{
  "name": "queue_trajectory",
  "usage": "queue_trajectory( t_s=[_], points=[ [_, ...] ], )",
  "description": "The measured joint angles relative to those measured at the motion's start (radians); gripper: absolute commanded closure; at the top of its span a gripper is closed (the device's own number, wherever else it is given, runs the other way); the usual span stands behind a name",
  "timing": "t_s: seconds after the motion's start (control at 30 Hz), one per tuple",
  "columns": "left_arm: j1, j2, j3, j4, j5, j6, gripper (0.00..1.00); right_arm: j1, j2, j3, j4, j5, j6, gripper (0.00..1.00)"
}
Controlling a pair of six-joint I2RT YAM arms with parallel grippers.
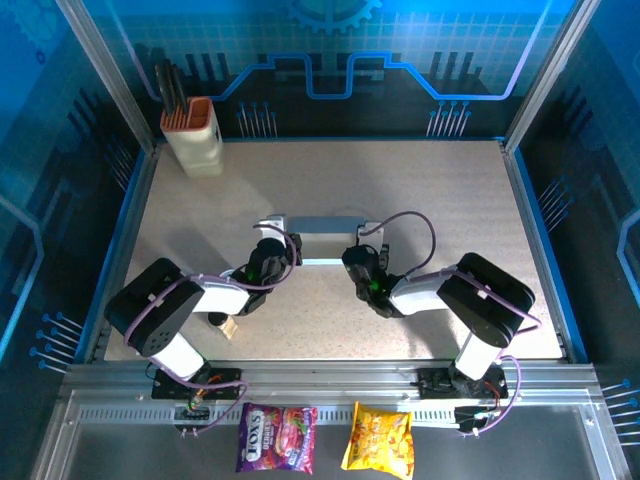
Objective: Fold the paper box
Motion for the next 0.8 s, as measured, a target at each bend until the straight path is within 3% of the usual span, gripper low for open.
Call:
queue_trajectory(
  t_s=[0.2,0.57,0.8],
  points=[
    [-0.009,-0.138,-0.023,-0.133,0.011,-0.006,0.69,0.013,0.008,-0.018,0.032,-0.018,0.003,1.00],
    [-0.017,-0.492,-0.030,-0.595,-0.009,-0.088,0.55,0.035,0.043,-0.033,0.061,-0.046,0.003,1.00],
    [-0.015,-0.506,0.091,-0.819,-0.015,-0.110,0.54,0.037,0.050,-0.033,0.056,-0.046,0.003,1.00]
  ],
)
